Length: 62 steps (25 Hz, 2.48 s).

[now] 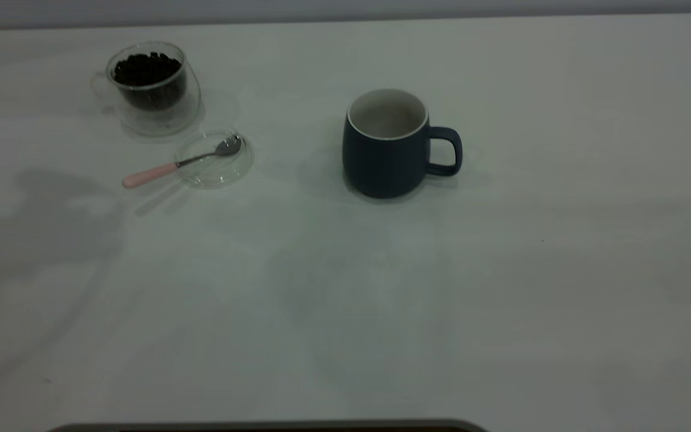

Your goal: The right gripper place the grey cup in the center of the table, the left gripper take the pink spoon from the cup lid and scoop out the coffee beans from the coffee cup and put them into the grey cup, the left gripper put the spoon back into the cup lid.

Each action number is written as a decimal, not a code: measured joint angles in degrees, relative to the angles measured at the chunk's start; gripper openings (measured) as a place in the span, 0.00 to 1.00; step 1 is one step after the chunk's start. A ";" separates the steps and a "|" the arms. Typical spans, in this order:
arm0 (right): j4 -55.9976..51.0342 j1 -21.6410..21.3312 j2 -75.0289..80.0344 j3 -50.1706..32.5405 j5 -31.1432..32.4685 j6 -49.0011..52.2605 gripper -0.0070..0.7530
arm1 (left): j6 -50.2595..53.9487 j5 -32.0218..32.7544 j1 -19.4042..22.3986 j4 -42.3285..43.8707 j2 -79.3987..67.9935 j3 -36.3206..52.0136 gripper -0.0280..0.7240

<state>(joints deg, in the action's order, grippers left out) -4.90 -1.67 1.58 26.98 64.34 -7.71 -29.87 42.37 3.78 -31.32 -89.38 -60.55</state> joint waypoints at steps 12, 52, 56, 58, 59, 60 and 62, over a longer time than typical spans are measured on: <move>0.00 0.00 0.00 0.00 0.00 0.00 0.79 | 28.72 22.34 -7.54 25.55 18.31 -0.30 0.66; -0.02 0.00 0.00 0.00 0.00 0.00 0.79 | 25.59 22.18 -4.16 27.96 86.66 32.66 0.66; -0.02 0.00 0.00 0.00 0.00 0.00 0.79 | 25.42 22.30 -4.16 27.96 88.71 32.66 0.66; -0.02 0.00 0.00 0.00 0.00 0.00 0.79 | 25.42 22.35 -4.16 27.96 89.66 32.66 0.66; -0.02 0.00 0.00 0.00 0.00 0.00 0.79 | 25.42 22.35 -4.16 27.96 90.10 32.66 0.66; -0.02 0.00 0.00 0.00 0.00 0.00 0.79 | 25.48 22.41 -4.09 27.96 90.33 32.66 0.66; -0.02 0.00 0.00 0.00 0.00 0.00 0.79 | 25.43 22.48 -3.59 27.96 90.41 32.66 0.66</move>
<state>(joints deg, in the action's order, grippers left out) -4.93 -1.67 1.58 26.98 64.34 -7.71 -4.44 64.85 0.19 -3.36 1.03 -27.89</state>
